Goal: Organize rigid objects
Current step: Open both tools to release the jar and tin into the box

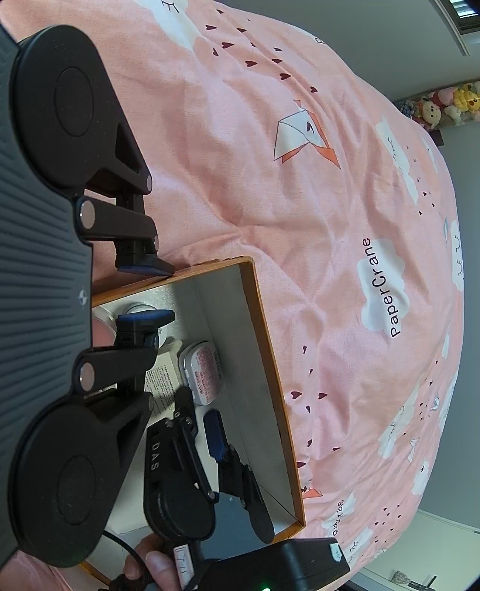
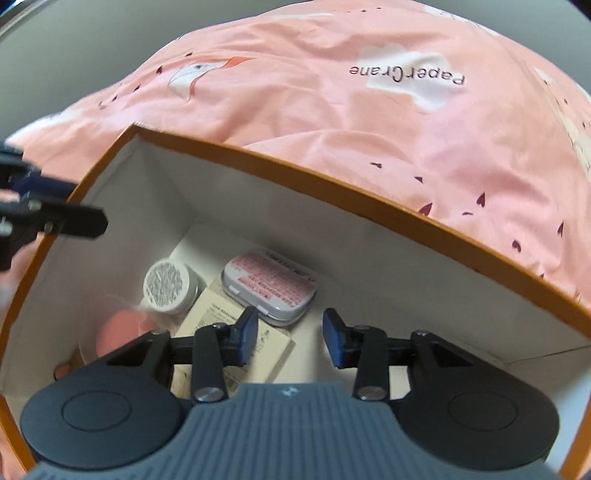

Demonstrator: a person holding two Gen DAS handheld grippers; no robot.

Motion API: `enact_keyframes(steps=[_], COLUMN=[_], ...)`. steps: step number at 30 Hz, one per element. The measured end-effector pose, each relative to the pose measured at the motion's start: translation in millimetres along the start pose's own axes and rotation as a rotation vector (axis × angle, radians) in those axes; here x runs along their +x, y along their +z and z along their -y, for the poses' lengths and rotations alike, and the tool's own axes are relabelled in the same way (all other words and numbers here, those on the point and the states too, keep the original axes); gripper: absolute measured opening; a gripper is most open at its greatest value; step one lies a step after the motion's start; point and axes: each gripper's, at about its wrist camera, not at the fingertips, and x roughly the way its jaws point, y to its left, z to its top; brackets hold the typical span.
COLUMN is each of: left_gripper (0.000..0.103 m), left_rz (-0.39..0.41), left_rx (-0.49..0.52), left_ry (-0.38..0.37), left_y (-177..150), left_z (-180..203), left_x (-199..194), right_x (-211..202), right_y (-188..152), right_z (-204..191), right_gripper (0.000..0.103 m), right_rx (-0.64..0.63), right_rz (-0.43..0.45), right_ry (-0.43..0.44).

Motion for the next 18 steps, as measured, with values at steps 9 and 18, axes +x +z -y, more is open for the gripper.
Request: enact_keyframes(steps=[9,18], left_gripper=[0.023,0.027], left_rz=[0.003,0.068], left_rx=[-0.004,0.025], left_ry=[0.006,0.023], left_y=[-0.7,-7.1], left_z=[1.9,9.3], left_x=[0.8,-18.6], right_x=[10.0,-17.3], right_y=[8.0,1.9], right_z=[-11.4,-15.0], right_gripper=[0.031,0.032], right_rx=[0.006,0.049], right_rz=[0.002,0.029], right_ry=[0.017,0.01])
